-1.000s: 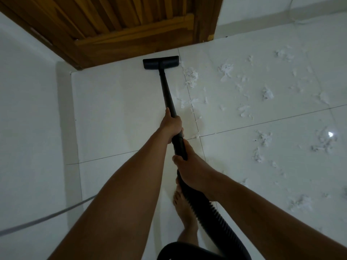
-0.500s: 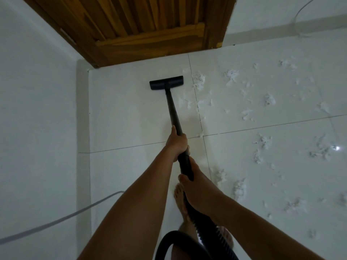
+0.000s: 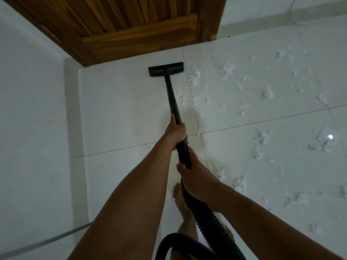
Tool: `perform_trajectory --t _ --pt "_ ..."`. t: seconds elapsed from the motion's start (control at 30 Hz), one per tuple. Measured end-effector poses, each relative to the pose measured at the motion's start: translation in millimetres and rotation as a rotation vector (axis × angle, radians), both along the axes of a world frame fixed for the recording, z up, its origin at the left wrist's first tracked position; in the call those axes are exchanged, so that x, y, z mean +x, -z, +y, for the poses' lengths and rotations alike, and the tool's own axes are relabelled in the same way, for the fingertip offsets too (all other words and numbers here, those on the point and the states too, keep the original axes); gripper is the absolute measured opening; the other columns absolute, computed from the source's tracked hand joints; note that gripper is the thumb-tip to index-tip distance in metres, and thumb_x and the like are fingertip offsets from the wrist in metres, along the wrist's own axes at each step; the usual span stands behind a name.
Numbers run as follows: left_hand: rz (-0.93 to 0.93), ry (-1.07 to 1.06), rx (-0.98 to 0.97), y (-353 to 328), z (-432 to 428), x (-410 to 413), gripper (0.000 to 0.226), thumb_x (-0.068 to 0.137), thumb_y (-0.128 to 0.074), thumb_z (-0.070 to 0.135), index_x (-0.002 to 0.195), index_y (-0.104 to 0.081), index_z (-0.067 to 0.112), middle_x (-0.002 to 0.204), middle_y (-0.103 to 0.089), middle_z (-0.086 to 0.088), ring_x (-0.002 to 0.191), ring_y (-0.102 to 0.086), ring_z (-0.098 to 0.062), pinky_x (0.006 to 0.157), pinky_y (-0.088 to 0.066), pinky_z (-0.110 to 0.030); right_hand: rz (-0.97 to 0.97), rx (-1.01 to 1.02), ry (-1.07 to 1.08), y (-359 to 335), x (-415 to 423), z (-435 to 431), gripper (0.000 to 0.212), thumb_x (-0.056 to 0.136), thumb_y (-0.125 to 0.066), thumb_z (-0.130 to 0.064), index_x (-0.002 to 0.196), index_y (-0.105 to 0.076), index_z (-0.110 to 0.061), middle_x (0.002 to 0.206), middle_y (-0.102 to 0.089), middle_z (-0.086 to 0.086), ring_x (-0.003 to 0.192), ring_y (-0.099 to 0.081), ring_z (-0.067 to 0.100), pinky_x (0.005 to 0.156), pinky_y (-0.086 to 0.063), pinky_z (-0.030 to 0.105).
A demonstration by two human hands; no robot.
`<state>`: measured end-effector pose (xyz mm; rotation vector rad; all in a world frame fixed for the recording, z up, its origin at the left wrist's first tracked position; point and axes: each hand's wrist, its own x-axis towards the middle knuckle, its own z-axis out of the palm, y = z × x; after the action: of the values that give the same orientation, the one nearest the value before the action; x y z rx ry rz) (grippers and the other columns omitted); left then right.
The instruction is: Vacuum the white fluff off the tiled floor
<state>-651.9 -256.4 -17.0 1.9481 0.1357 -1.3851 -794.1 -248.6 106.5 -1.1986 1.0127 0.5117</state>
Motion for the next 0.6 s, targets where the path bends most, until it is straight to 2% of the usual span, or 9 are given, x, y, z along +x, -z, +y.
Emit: perform_trajectory --t 0.13,0.23,0.33,0.43,0.6 --pt "0.0 -0.007 -0.004 1.2 -10.9 16.5 0.072 0.102 -0.037 0.016 0.158 0.001 0.042 0.069 -0.056 -0.01 0.055 -0.055 -0.017 0.068 -0.057 -0.034 -0.003 -0.061 -0.075 3.1 16.6 -13.0 0.064 0.109 -0.036 -0.025 0.159 -0.003 -0.049 0.077 -0.059 0.008 0.033 -0.052 0.002 0.038 -0.044 0.018" --pt "-0.012 -0.009 0.007 -1.3 -13.9 31.1 0.072 0.102 -0.037 0.016 0.158 0.001 0.042 0.072 -0.056 -0.01 0.056 -0.054 -0.017 0.067 -0.057 -0.034 0.004 -0.042 -0.086 0.8 31.1 -19.6 0.065 0.109 -0.036 -0.024 0.16 -0.002 -0.047 0.08 -0.06 0.009 0.034 -0.052 0.002 0.036 -0.043 0.016" --pt "-0.02 -0.003 0.023 -6.4 -12.1 44.8 0.072 0.102 -0.036 0.016 0.158 0.001 0.041 0.073 -0.057 -0.01 0.056 -0.055 -0.016 0.063 -0.057 -0.032 0.008 -0.003 -0.088 -1.0 45.6 -19.6 0.066 0.109 -0.037 -0.023 0.159 -0.003 -0.049 0.081 -0.061 0.01 0.047 -0.057 0.009 0.04 -0.048 0.021" --pt "-0.025 -0.029 0.049 -12.2 -6.2 54.0 0.071 0.103 -0.035 0.017 0.158 0.001 0.041 0.079 -0.058 -0.011 0.058 -0.055 -0.016 0.053 -0.053 -0.029 0.021 0.064 -0.057 -4.8 55.3 -15.7 0.065 0.108 -0.039 -0.023 0.156 -0.008 -0.054 0.077 -0.06 0.012 0.052 -0.059 0.016 0.052 -0.057 0.031" --pt "-0.016 -0.055 0.058 -13.1 1.5 66.1 0.071 0.103 -0.036 0.018 0.158 0.001 0.042 0.075 -0.057 -0.01 0.058 -0.056 -0.016 0.059 -0.055 -0.031 0.04 0.073 -0.066 -7.6 66.5 -9.1 0.064 0.109 -0.039 -0.025 0.154 -0.009 -0.058 0.079 -0.062 0.014 0.054 -0.061 0.019 0.058 -0.06 0.036"
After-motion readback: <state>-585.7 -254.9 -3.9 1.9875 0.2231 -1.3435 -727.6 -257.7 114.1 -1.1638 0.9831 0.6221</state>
